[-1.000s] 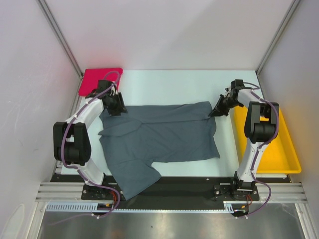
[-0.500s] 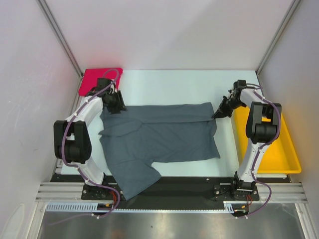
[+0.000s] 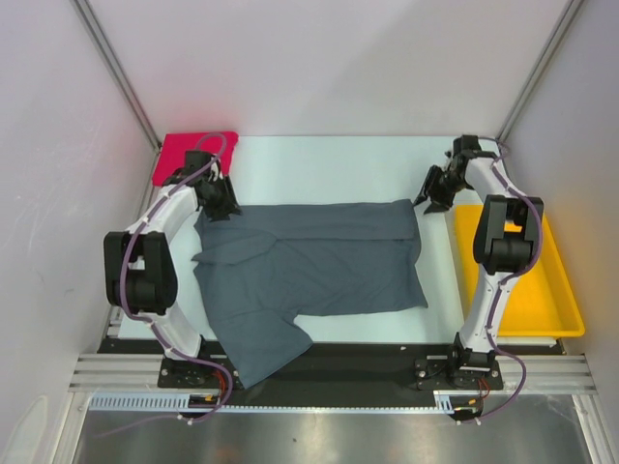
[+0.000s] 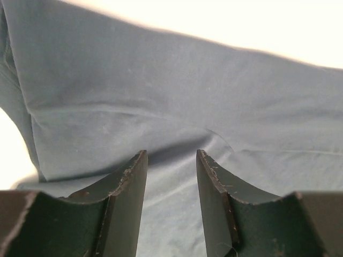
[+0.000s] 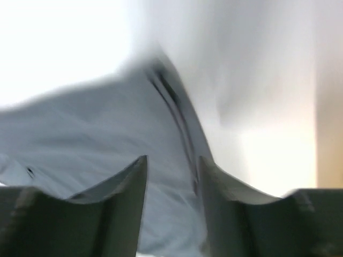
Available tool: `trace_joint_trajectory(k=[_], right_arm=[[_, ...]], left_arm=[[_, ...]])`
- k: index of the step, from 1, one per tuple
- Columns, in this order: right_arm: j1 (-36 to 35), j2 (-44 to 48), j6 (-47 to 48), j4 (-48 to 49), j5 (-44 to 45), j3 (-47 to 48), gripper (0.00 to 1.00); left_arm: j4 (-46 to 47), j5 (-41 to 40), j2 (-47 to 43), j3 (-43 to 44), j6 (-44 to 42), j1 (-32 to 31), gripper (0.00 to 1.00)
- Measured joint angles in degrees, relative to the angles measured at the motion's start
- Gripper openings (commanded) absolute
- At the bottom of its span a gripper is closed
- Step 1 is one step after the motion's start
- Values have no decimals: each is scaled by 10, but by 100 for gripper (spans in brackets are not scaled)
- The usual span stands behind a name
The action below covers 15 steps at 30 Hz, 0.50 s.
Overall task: Fold and stack the t-shirts
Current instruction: Fold the tshirt
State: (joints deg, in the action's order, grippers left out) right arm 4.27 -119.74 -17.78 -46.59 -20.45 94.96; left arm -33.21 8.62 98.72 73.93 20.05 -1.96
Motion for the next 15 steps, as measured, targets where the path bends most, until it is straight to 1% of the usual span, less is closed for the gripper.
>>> trace_joint_trajectory(k=[2, 4, 6, 10, 15], right_arm=[[-6, -23, -2, 13, 2, 52, 45], [-15, -51, -5, 17, 2, 103, 47], [-22, -76, -5, 18, 3, 136, 48], [-32, -122, -6, 3, 10, 176, 48], [-33, -155, -5, -14, 16, 183, 48]], left_arm=[[1, -1, 10, 7, 0, 1, 47], [3, -1, 27, 14, 0, 3, 47], [6, -3, 48, 24, 0, 4, 47], [10, -3, 86, 39, 1, 8, 46], [16, 2, 106, 49, 15, 11, 46]])
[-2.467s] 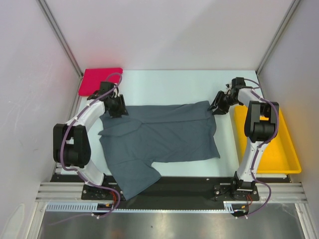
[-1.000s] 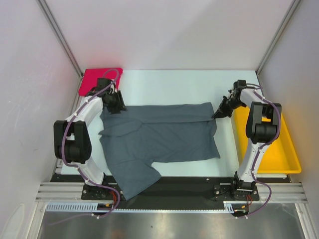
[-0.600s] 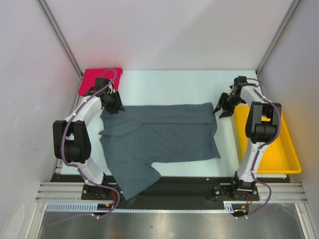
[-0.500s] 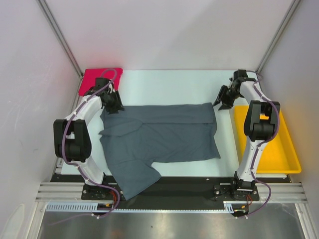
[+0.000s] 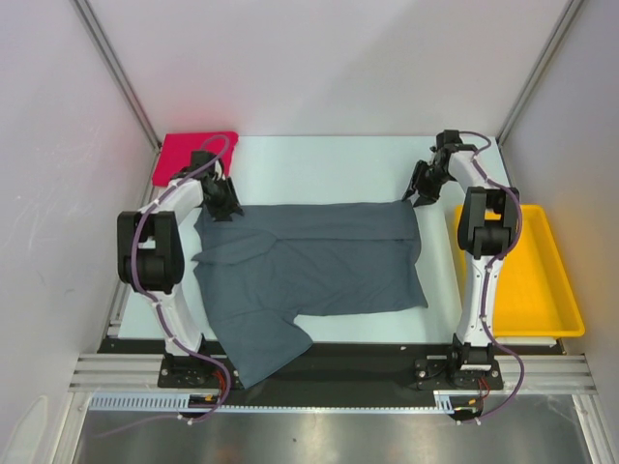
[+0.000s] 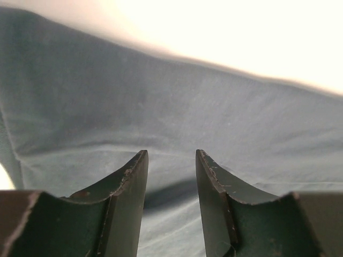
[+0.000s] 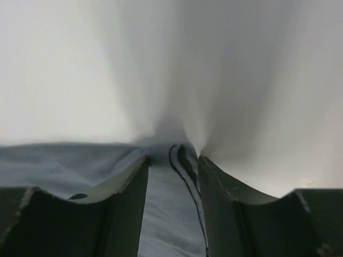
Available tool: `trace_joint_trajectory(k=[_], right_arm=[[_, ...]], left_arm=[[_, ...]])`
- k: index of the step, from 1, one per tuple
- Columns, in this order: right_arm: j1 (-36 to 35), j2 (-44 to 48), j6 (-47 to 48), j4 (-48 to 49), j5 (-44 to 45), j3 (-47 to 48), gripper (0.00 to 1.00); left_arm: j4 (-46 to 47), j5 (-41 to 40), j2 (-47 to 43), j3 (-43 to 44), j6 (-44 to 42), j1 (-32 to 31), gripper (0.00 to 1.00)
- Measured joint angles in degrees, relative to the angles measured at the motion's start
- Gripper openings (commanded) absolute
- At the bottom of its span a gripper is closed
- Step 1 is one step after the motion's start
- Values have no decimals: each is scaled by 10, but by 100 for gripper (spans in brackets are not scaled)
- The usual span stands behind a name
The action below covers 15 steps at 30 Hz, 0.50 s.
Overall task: Fold and stack the t-shirts
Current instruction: Fold the tshirt
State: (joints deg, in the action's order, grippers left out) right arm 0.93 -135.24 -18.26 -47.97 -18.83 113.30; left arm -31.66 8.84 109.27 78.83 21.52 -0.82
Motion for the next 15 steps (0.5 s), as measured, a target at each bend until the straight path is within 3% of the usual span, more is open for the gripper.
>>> trace_joint_trajectory(k=[4, 6, 10, 15], right_arm=[[2, -1, 3, -3, 5, 1, 40], [2, -2, 4, -1, 6, 1, 28], [2, -7, 3, 3, 6, 1, 12], [6, -10, -6, 5, 5, 1, 8]], left_arm=[[9, 6, 10, 0, 15, 1, 46], [14, 6, 19, 0, 21, 1, 46], [20, 9, 45, 0, 31, 10, 46], [32, 30, 62, 7, 50, 28, 46]])
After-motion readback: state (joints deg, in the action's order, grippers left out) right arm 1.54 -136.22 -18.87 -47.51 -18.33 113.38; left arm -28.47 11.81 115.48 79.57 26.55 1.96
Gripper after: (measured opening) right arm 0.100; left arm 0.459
